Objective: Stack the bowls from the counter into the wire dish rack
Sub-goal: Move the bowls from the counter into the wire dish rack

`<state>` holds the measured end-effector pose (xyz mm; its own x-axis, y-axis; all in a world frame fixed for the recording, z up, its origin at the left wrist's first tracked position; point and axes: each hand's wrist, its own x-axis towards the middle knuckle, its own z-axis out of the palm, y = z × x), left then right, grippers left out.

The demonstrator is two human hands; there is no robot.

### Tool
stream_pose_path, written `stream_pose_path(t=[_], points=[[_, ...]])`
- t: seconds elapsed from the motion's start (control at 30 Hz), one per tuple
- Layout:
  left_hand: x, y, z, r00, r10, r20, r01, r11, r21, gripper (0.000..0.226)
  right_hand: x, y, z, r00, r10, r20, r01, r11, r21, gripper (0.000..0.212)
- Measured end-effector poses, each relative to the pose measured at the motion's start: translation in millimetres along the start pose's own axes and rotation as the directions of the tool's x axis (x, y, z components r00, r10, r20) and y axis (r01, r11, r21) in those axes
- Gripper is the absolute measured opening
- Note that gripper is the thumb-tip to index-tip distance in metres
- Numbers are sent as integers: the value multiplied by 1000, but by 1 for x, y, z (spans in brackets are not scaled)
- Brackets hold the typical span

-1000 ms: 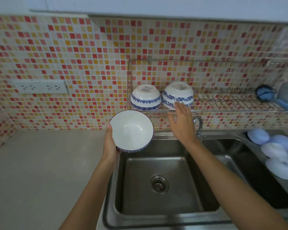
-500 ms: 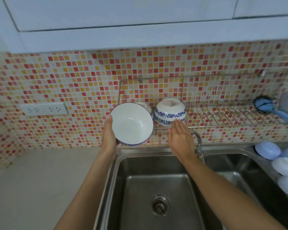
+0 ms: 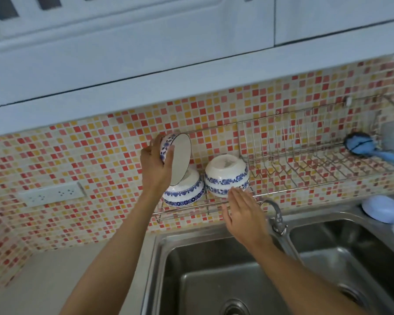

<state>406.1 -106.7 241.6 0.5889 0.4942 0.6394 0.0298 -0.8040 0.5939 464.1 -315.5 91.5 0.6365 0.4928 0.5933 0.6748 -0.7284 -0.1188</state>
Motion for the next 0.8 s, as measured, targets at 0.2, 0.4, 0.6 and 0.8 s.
stream_pose_path(t=[0.2,0.4,0.6,0.8], points=[[4,-17,16,962,259,89,-273,897,348,61,-1,3,11,991,-16,-134,19,1000,23,49],[5,-28,29,883,443,155,-443,679,585,60,-1,4,18,978,-16,-207,22,999,26,50],[8,-36,41,809,539,234,-547,546,635,59,-1,2,19,976,-10,-219,22,998,53,50],[9,-41,48,729,628,271,-631,464,622,61,-2,2,17,971,-18,-238,32,998,56,50]])
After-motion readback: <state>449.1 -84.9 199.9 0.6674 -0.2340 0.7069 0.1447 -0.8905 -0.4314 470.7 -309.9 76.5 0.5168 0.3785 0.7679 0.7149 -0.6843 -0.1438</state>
